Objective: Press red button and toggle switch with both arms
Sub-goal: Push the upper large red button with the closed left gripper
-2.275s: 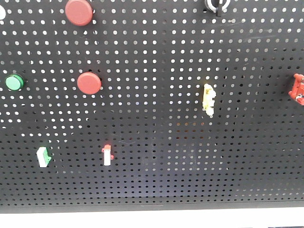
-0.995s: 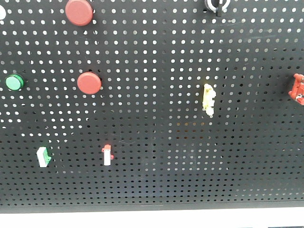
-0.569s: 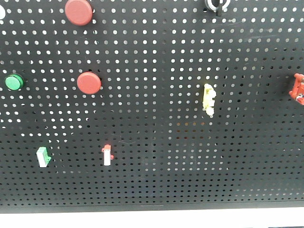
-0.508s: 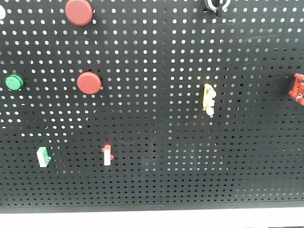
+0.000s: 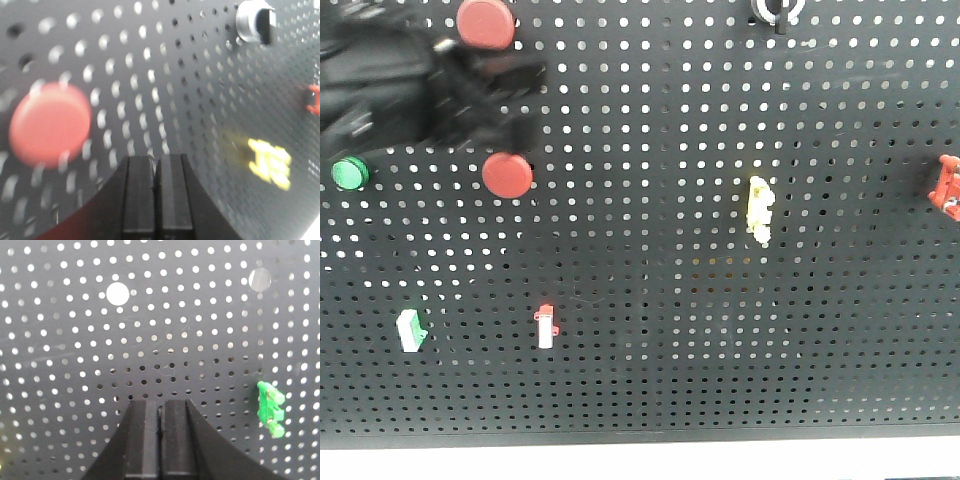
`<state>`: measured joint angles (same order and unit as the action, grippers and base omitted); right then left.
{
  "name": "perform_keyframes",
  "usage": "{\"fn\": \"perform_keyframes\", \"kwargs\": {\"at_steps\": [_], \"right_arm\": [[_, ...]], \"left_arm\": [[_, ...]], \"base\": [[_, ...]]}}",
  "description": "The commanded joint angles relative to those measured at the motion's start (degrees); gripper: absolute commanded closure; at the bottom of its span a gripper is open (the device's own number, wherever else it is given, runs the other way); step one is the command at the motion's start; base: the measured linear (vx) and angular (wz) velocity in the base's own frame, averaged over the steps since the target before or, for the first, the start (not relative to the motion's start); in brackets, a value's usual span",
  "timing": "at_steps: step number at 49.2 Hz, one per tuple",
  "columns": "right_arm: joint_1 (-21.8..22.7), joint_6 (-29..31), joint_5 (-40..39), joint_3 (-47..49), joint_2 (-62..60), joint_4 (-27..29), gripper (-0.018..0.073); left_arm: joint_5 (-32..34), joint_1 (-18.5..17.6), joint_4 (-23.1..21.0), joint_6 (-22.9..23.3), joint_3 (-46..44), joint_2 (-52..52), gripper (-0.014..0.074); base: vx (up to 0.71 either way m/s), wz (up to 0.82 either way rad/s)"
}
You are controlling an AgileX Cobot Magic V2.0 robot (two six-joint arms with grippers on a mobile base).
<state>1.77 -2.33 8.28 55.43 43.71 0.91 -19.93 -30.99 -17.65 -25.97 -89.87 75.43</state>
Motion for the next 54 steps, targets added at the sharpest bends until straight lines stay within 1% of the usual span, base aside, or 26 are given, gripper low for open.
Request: {"fn": "perform_keyframes", "kwargs": {"at_steps": [1,11,19,22,26,30,33,38,41,46,54], "right_arm": [[-0.1,0.8,-4.0,1.9,0.1,-0.6,0.0562],[-0.1,0.8,-4.0,1.9,1.4,-0.9,0.0562],[-0.1,0.8,-3.9,1.9,1.7,-0.9,0.0562],[-0.1,0.8,-3.6,1.9,1.7,-0.9,0.0562],[-0.1,0.8,-3.2,1.9,1.7,-0.9,0.0562],[-0.1,0.8,-3.1,1.9,1.7,-0.9,0.0562],[-0.1,0.8,-2.8,1.9,1.7,-0.9,0.0562],[-0.1,0.8,-2.5,1.9,1.7,-0.9,0.0562],[-0.1,0.8,-2.5,1.9,1.7,-0.9,0.0562],[-0.1,0.8,-2.5,1.9,1.7,-0.9,0.0562],[-0.1,0.8,-2.5,1.9,1.7,-0.9,0.0562]], "left_arm": [[4.7,-0.4,0.2,0.1,-3.2,-1.1,0.0595],[5.1,-0.4,0.5,0.1,-3.2,-2.3,0.0595],[5.1,-0.4,4.1,0.1,-3.2,-2.5,0.0595],[5.1,-0.4,5.3,1.5,-3.2,-2.5,0.0595],[5.5,-0.4,8.2,3.7,-3.2,-2.5,0.0595],[6.5,0.5,10.9,6.8,-3.2,-2.3,0.0595],[7.5,1.6,12.2,9.1,-3.2,-2.0,0.0595],[8.6,3.7,12.5,11.8,-3.2,-1.1,0.0595],[9.5,4.5,12.4,12.1,-3.2,-0.5,0.0595],[10.9,4.7,12.4,12.0,-3.2,0.4,0.0595],[10.8,4.7,12.4,12.1,-3.2,1.7,0.0595]], "base": [[0.00,0.00],[0.00,0.00],[0.00,0.00],[0.00,0.00],[0.00,0.00],[0.00,0.00],[0.00,0.00],[0.00,0.00],[0.00,0.00],[0.00,0.00],[0.00,0.00]]}}
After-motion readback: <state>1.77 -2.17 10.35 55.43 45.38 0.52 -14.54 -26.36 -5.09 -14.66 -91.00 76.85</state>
